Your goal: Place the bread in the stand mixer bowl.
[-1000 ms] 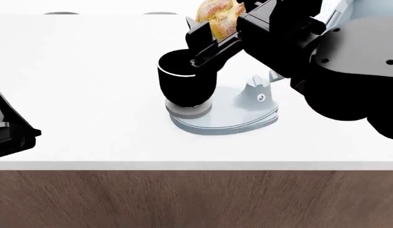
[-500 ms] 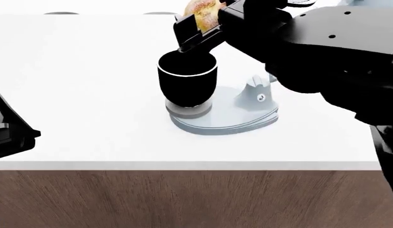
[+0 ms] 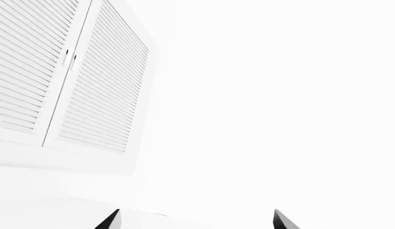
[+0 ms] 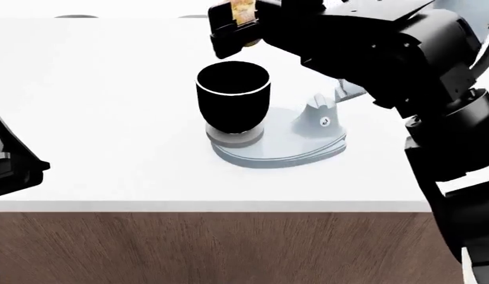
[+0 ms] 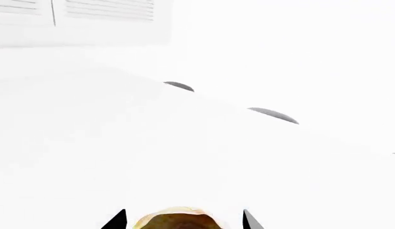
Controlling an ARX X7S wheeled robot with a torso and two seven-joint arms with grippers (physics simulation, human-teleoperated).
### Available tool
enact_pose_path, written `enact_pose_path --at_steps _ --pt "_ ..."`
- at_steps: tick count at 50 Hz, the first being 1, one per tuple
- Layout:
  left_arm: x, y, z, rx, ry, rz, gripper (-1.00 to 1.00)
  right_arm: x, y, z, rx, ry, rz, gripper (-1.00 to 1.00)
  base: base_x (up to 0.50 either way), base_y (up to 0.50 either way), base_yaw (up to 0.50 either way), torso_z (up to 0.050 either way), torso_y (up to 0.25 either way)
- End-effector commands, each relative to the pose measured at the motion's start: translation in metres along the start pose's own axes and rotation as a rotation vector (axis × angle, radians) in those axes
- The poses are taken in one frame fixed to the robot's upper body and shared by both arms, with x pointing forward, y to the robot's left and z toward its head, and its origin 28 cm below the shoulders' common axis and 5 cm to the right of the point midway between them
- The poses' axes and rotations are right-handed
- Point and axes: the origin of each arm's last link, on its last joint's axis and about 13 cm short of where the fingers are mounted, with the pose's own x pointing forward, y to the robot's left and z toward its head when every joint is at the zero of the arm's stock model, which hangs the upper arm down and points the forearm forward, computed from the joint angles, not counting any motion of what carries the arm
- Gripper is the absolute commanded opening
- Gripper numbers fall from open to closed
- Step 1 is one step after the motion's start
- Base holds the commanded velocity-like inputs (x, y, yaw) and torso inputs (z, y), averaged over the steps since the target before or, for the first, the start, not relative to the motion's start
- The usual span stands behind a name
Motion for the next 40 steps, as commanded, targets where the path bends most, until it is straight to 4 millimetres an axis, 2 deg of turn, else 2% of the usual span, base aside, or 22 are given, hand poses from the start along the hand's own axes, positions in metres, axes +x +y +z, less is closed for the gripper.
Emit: enact_pose_path --at_steps 1,12,29,40 --pt "0.000 0.000 0.000 0.001 0.001 0.001 1.00 0.021 -0.008 -0.012 0.051 0.041 0.024 -1.00 0.00 0.00 0.00 0.000 0.000" --pt "-0.001 0.001 -0.001 0.001 0.004 0.003 1.00 0.029 -0.012 -0.022 0.111 0.080 0.027 -1.00 0.00 0.00 0.00 0.000 0.000" --pt "0.000 0.001 -0.001 0.000 0.003 0.005 1.00 0.029 -0.010 -0.037 0.159 0.147 0.053 -1.00 0.00 0.00 0.00 0.000 0.000" --pt "0.000 0.000 -0.001 -0.001 0.003 0.003 1.00 0.029 -0.010 -0.040 0.160 0.157 0.066 -1.00 0.00 0.00 0.00 0.000 0.000"
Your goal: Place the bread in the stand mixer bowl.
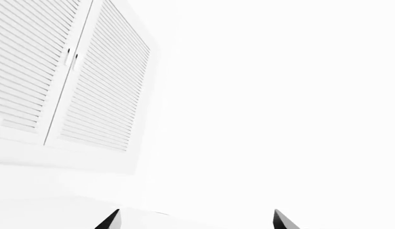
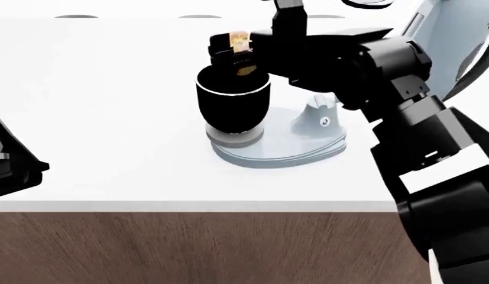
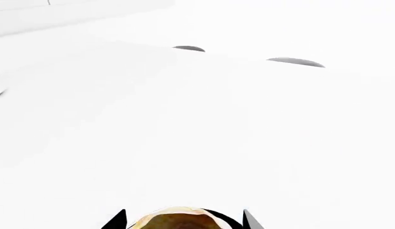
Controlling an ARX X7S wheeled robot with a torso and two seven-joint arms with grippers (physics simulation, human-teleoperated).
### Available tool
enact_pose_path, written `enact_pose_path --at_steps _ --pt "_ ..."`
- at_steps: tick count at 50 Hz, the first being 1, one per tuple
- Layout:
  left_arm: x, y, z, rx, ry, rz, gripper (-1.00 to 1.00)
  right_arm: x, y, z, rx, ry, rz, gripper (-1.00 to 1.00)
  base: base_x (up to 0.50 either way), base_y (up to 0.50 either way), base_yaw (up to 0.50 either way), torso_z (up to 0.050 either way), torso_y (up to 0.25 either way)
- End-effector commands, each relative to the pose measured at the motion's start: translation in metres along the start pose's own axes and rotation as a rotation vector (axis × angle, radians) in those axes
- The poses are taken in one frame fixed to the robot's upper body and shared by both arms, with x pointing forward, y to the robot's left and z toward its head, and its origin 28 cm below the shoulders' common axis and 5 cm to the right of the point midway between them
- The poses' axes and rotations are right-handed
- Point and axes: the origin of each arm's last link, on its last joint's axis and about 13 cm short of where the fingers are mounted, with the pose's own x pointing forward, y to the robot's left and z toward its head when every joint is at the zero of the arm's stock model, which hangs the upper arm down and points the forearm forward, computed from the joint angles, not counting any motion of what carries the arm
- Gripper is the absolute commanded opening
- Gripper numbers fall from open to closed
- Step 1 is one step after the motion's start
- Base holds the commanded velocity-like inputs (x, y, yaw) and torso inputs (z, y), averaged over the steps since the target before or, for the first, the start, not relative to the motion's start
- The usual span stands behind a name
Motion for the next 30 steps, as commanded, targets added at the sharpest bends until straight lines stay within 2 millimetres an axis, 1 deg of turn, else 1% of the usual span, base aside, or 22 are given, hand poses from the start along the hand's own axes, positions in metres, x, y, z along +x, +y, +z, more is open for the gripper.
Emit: enact_pose_path --at_steps 1,30 --pt "0.0003 -0.0007 -0.0001 0.000 0.000 -0.002 1.00 0.0008 -0.0005 -0.0041 -0.005 0.017 0.019 -1.00 0.00 0.00 0.00 0.000 0.000" --pt "0.0001 -0.0006 -0.0003 0.000 0.001 -0.003 1.00 0.0008 -0.0003 -0.0051 -0.005 0.023 0.021 -1.00 0.00 0.00 0.00 0.000 0.000"
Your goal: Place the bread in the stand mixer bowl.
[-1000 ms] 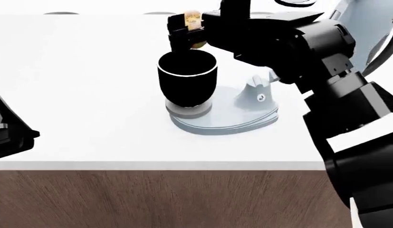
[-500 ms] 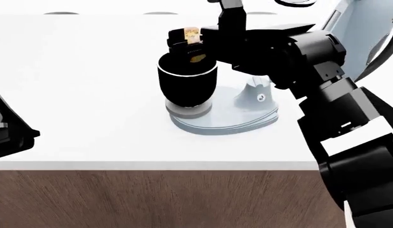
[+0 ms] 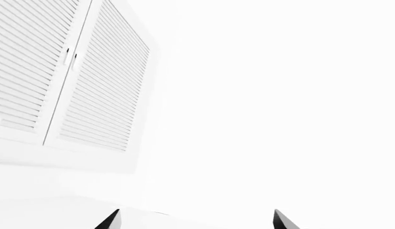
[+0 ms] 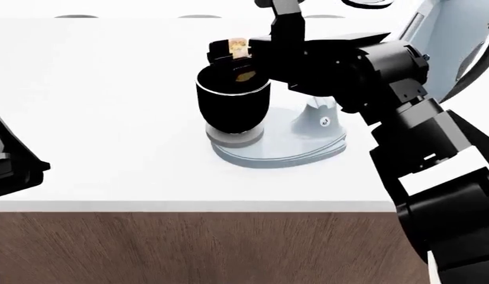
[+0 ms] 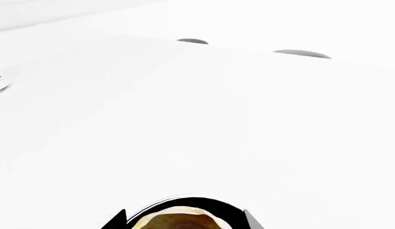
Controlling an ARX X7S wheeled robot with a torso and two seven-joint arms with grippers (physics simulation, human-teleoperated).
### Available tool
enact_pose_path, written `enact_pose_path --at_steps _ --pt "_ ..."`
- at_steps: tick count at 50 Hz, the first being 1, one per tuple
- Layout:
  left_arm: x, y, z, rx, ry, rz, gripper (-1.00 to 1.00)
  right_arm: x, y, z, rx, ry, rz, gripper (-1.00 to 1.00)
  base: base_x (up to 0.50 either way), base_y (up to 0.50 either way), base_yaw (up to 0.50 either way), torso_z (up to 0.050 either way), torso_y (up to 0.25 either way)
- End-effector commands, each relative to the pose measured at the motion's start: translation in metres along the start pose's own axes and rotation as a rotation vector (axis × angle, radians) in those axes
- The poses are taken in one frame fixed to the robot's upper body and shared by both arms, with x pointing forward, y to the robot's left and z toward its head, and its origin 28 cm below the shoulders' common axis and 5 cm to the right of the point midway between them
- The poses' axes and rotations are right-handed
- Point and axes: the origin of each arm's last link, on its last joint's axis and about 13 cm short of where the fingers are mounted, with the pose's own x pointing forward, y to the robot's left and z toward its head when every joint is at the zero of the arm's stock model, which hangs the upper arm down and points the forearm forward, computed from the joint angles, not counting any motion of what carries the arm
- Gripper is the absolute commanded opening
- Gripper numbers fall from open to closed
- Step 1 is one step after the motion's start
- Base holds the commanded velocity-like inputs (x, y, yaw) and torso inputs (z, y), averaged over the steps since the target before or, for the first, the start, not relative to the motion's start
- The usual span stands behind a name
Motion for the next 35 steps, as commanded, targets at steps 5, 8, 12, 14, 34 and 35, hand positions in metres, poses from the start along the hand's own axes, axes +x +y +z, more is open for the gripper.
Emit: enact_pose_path --at_steps 5,8,12,14,34,35 --pt "0.0000 0.0000 -0.0001 0.000 0.000 0.000 1.00 -0.0003 -0.0004 0.0005 -0.014 -0.001 0.006 -1.00 0.00 0.00 0.00 0.000 0.000" --pt "0.0000 0.0000 -0.0001 0.000 0.000 0.000 1.00 -0.0003 -0.0004 0.0005 -0.014 -0.001 0.006 -1.00 0.00 0.00 0.00 0.000 0.000" --pt "0.0000 0.0000 -0.0001 0.000 0.000 0.000 1.00 -0.0003 -0.0004 0.0005 -0.014 -0.001 0.006 -1.00 0.00 0.00 0.00 0.000 0.000" --pt "0.0000 0.0000 -0.0001 0.000 0.000 0.000 1.00 -0.0003 -0.0004 0.0005 -0.014 -0.001 0.006 -1.00 0.00 0.00 0.00 0.000 0.000" --pt "-0.0011 0.0012 -0.0004 0.001 0.002 0.002 1.00 -0.0056 0.0016 0.0047 -0.056 -0.026 0.010 1.00 0.00 0.00 0.00 0.000 0.000" --pt "-0.0014 0.0013 -0.0008 0.002 0.002 0.002 1.00 -0.0055 0.0016 0.0048 -0.055 -0.027 0.010 1.00 0.00 0.00 0.00 0.000 0.000"
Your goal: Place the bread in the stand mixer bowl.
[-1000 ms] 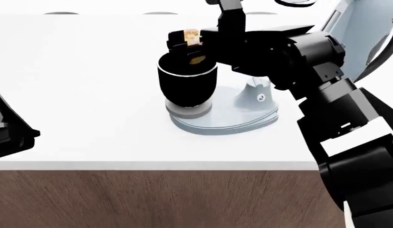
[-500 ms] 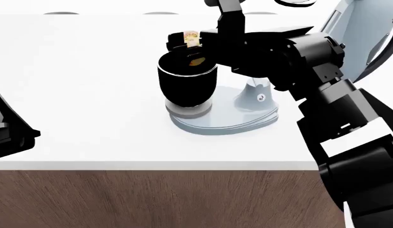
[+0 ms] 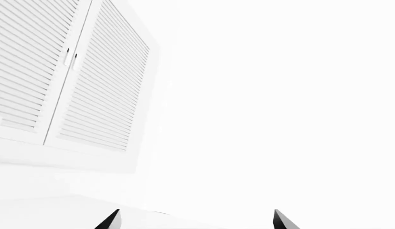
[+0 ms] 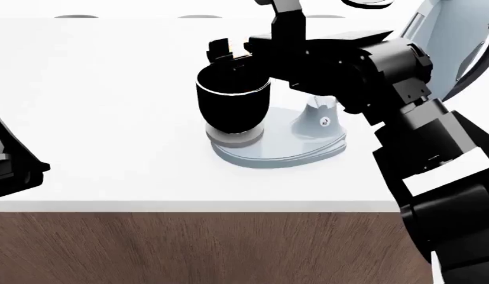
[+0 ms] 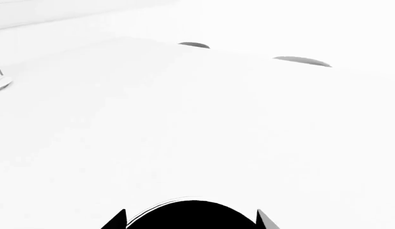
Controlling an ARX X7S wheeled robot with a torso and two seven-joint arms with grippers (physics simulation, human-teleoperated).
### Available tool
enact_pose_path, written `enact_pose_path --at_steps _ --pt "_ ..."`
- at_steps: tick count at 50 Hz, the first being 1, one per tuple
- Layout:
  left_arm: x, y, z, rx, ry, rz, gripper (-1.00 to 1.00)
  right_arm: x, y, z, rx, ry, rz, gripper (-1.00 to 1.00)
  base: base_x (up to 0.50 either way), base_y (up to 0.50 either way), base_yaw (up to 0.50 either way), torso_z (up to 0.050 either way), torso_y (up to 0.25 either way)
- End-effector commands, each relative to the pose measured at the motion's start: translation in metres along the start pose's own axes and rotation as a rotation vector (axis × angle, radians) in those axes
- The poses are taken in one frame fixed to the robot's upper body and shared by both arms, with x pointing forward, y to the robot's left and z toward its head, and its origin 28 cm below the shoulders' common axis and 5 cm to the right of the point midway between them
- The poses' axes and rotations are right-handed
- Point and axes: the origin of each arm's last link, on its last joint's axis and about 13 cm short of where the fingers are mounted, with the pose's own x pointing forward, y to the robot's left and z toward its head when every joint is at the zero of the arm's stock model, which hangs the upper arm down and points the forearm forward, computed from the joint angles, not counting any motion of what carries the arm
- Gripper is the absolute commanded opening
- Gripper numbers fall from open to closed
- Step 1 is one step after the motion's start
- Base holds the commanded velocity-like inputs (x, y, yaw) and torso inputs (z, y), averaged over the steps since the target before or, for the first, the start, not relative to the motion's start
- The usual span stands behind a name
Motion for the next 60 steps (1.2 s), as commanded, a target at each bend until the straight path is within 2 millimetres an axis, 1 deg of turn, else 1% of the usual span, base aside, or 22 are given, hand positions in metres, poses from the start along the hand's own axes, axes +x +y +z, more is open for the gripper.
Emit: enact_pose_path --at_steps 1,13,16,17,22,26,28,35,36,37,38,40,45,46,48,51,54,55,56,57,58,60 --pt "-0.001 0.001 0.000 0.001 0.000 0.002 1.00 -0.002 0.001 0.002 -0.027 -0.012 0.005 1.00 0.00 0.00 0.00 0.000 0.000" --pt "0.000 0.001 0.000 0.000 -0.002 0.001 1.00 -0.002 0.001 0.003 -0.025 -0.014 0.005 1.00 0.00 0.00 0.00 0.000 0.000" --pt "-0.003 0.001 -0.004 0.000 -0.002 0.000 1.00 -0.008 0.003 0.010 -0.027 -0.039 0.010 1.00 0.00 0.00 0.00 0.000 0.000" --pt "0.000 0.001 0.000 -0.001 -0.003 0.000 1.00 -0.010 0.003 0.012 -0.027 -0.045 0.009 1.00 0.00 0.00 0.00 0.000 0.000" --pt "0.001 0.000 0.001 0.000 -0.002 -0.001 1.00 -0.022 0.007 0.018 -0.043 -0.085 0.004 1.00 0.00 0.00 0.00 0.000 0.000" --pt "0.000 0.000 0.001 -0.001 -0.002 -0.003 1.00 -0.041 0.019 0.027 -0.070 -0.147 0.029 1.00 0.00 0.00 0.00 0.000 0.000" --pt "0.000 0.000 0.001 -0.002 -0.001 -0.003 1.00 -0.048 0.022 0.030 -0.081 -0.165 0.027 1.00 0.00 0.00 0.00 0.000 0.000" --pt "0.000 0.000 0.001 -0.001 -0.002 -0.004 1.00 -0.088 0.040 0.039 -0.122 -0.274 0.046 1.00 0.00 0.00 0.00 0.000 0.000" --pt "0.000 0.000 0.002 -0.001 -0.003 -0.004 1.00 -0.091 0.042 0.040 -0.131 -0.285 0.051 1.00 0.00 0.00 0.00 0.000 0.000" --pt "-0.004 0.001 -0.004 -0.001 -0.003 -0.005 1.00 -0.099 0.046 0.044 -0.139 -0.315 0.046 1.00 0.00 0.00 0.00 0.000 0.000" --pt "0.000 0.000 0.001 0.000 -0.003 -0.005 1.00 -0.113 0.053 0.049 -0.162 -0.360 0.043 1.00 0.00 0.00 0.00 0.000 0.000" --pt "0.000 -0.001 0.002 0.000 -0.003 -0.006 1.00 -0.126 0.060 0.054 -0.188 -0.398 0.039 1.00 0.00 0.00 0.00 0.000 0.000" --pt "0.000 -0.001 0.003 -0.001 -0.004 -0.007 1.00 -0.149 0.072 0.063 -0.245 -0.476 0.018 1.00 0.00 0.00 0.00 0.000 0.000" --pt "0.000 0.000 0.004 -0.001 -0.006 -0.007 1.00 -0.158 0.076 0.067 -0.260 -0.509 0.013 1.00 0.00 0.00 0.00 0.000 0.000" --pt "0.000 0.000 0.004 0.000 -0.007 -0.007 1.00 -0.164 0.079 0.069 -0.269 -0.535 0.006 1.00 0.00 0.00 0.00 0.000 0.000" --pt "0.001 -0.001 0.006 -0.001 -0.011 -0.007 1.00 -0.191 0.093 0.077 -0.326 -0.628 -0.021 1.00 0.00 0.00 0.00 0.000 0.000" --pt "0.001 -0.001 0.006 -0.001 -0.013 -0.008 1.00 -0.208 0.101 0.081 -0.363 -0.689 -0.047 1.00 0.00 0.00 0.00 0.000 0.000" --pt "0.001 -0.001 0.007 -0.001 -0.015 -0.009 1.00 -0.217 0.106 0.082 -0.386 -0.720 -0.061 1.00 0.00 0.00 0.00 0.000 0.000" --pt "0.001 -0.001 0.007 -0.001 -0.015 -0.009 1.00 -0.217 0.106 0.082 -0.386 -0.720 -0.061 1.00 0.00 0.00 0.00 0.000 0.000" --pt "0.000 -0.001 0.006 -0.002 -0.017 -0.010 1.00 -0.229 0.112 0.083 -0.402 -0.761 -0.069 1.00 0.00 0.00 0.00 0.000 0.000" --pt "0.000 -0.001 0.006 -0.002 -0.017 -0.010 1.00 -0.229 0.112 0.083 -0.402 -0.761 -0.069 1.00 0.00 0.00 0.00 0.000 0.000" --pt "-0.001 -0.001 0.006 -0.002 -0.021 -0.011 1.00 -0.247 0.121 0.084 -0.425 -0.829 -0.093 1.00 0.00 0.00 0.00 0.000 0.000"
